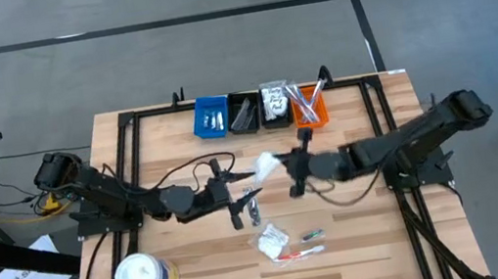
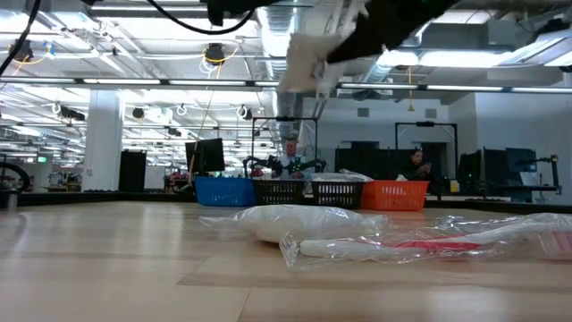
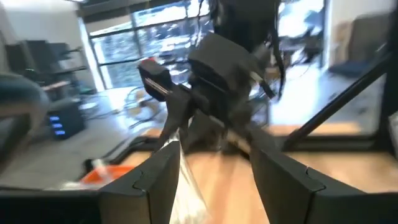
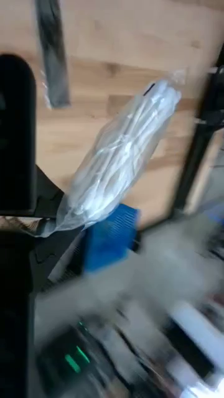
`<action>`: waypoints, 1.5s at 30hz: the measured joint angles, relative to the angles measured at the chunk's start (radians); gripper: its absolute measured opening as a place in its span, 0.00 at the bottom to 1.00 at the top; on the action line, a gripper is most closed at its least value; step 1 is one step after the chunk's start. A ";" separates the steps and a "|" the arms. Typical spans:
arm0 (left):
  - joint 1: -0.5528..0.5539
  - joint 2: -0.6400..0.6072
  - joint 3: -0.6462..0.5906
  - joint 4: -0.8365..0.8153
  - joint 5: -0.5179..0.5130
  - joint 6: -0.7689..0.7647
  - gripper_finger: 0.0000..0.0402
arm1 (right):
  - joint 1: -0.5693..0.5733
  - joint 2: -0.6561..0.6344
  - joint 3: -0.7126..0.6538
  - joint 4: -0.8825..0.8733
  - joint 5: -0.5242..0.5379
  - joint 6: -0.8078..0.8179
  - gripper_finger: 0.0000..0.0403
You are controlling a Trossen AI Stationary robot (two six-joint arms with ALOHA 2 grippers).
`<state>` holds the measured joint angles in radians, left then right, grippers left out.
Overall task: Pick & Place Travel size toiletries
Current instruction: Put the white vanity pack into the right black bin
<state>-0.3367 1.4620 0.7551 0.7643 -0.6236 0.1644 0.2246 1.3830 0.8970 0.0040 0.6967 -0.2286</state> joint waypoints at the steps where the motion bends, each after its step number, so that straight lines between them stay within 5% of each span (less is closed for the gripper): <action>1: 0.000 0.000 0.000 -0.019 -0.016 0.014 0.47 | -0.031 -0.015 0.000 -0.043 -0.048 0.057 0.00; 12: 0.055 0.001 0.000 -0.181 -0.032 -0.060 0.46 | -0.263 -0.029 0.000 -0.108 -0.408 0.248 0.00; 21: 0.128 0.001 0.000 -0.338 -0.032 -0.214 0.53 | -0.263 -0.002 0.000 -0.101 -0.431 0.239 0.00; 31: 0.147 0.045 0.019 -0.326 0.023 -0.217 0.70 | -0.258 -0.002 0.000 -0.149 -0.430 0.243 0.00; 45: 0.203 0.257 0.165 -0.312 0.048 -0.164 0.71 | -0.258 0.049 -0.001 -0.170 -0.428 0.247 0.00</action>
<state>-0.1333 1.7195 0.9198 0.4518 -0.5758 0.0003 -0.0334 1.4323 0.8959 -0.1657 0.2687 0.0185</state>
